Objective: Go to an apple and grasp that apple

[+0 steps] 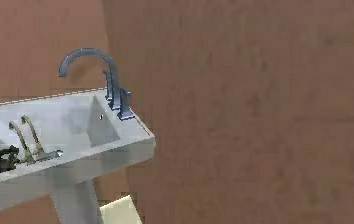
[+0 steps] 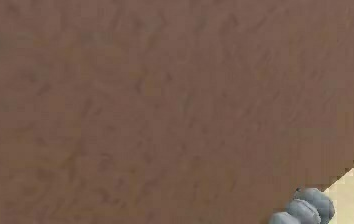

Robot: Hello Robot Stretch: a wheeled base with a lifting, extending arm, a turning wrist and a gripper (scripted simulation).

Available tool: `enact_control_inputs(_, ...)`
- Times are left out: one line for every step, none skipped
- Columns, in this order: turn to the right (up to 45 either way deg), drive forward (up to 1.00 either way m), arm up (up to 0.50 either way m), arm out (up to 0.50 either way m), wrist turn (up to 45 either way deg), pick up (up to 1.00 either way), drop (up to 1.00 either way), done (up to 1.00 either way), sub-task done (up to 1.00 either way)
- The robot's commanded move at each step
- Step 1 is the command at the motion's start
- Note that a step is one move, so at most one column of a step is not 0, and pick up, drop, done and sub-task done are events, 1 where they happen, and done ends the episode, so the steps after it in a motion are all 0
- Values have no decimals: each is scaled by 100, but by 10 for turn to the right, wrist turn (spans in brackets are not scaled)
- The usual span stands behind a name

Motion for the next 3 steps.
enact_control_inputs(-450, 0, 0, 0, 0, 0, 0, 0, 0)
enact_control_inputs(-420, 0, 0, 0, 0, 0, 0, 0, 0)
enact_control_inputs(0, 20, 0, 0, 0, 0, 0, 0, 0)
